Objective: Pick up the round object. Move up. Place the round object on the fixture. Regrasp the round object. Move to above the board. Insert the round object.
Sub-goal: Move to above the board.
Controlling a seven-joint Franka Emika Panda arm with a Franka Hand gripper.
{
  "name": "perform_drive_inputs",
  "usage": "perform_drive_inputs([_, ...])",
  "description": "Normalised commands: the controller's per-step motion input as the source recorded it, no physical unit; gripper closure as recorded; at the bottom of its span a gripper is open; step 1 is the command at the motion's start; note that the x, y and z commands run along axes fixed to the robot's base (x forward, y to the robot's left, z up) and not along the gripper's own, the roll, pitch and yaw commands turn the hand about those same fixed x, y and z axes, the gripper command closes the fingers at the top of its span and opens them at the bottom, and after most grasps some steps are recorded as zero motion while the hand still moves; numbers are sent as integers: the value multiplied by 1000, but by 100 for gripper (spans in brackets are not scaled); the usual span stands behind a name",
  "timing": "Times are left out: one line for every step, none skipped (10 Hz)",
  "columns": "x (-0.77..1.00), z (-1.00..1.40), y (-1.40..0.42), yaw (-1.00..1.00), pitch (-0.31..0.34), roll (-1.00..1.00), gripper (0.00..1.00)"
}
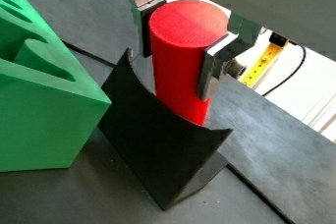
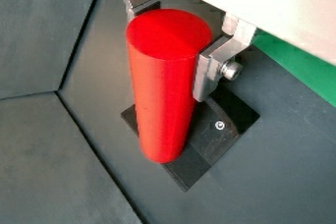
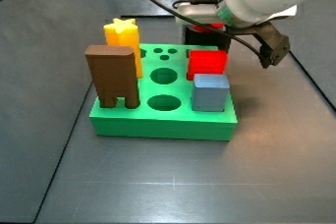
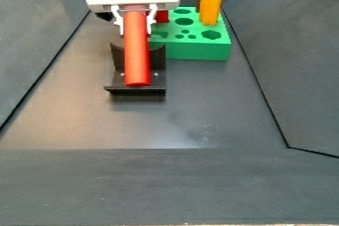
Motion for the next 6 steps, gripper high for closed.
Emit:
perform_drive_inputs([46,1000,219,-308,-147,113,100])
perform_drive_inputs([43,1000,217,-308,-141,99,100])
perform_drive_inputs([26,1000,208,-297,-100,65,100])
perform_drive_inputs([19,1000,199,-275,-48,27,100])
perform_drive_inputs([17,1000,198,-250,-1,-2,100])
perform_drive_inputs([14,1000,196,-231,22,-13,100])
